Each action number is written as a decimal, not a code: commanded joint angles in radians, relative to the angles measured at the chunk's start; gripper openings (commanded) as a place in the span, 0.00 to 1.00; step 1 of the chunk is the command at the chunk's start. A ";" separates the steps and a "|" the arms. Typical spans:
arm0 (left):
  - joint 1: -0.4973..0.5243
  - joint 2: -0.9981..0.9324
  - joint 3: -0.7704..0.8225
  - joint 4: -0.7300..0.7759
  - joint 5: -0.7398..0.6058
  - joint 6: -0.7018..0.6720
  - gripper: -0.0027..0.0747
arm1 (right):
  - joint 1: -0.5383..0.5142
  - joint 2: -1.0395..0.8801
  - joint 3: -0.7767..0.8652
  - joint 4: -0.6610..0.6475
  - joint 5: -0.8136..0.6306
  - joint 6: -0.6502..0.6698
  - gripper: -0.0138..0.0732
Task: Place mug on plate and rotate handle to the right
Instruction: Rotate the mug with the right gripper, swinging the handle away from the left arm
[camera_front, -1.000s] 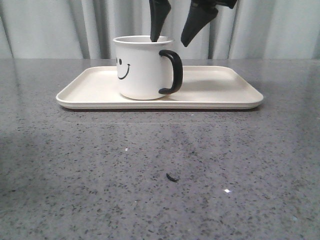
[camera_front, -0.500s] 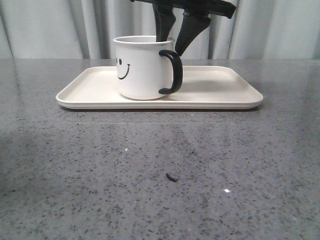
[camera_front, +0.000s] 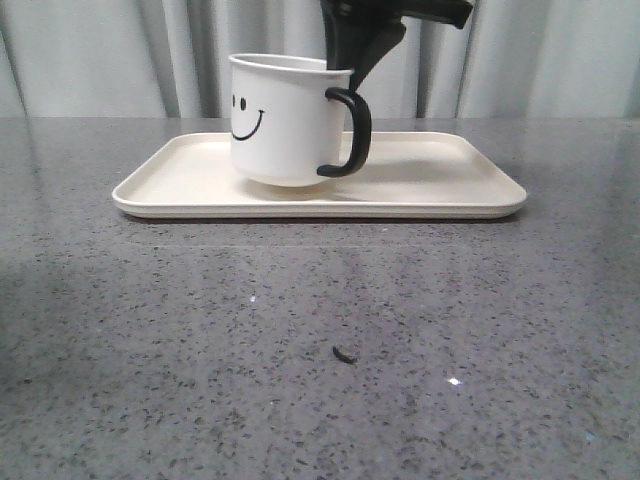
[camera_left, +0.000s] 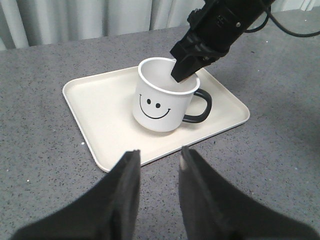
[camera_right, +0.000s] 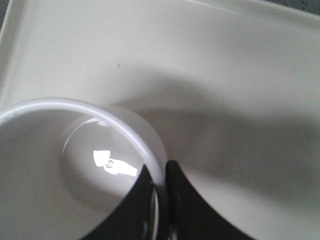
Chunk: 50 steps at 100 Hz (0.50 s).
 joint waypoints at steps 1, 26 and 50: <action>-0.007 -0.001 -0.024 -0.012 -0.077 -0.002 0.28 | -0.002 -0.062 -0.075 0.003 0.014 -0.072 0.08; -0.007 -0.001 -0.024 -0.012 -0.077 -0.002 0.28 | -0.002 -0.062 -0.106 -0.007 0.101 -0.455 0.08; -0.007 -0.001 -0.024 -0.012 -0.071 -0.002 0.28 | -0.002 -0.061 -0.106 -0.007 0.111 -0.675 0.08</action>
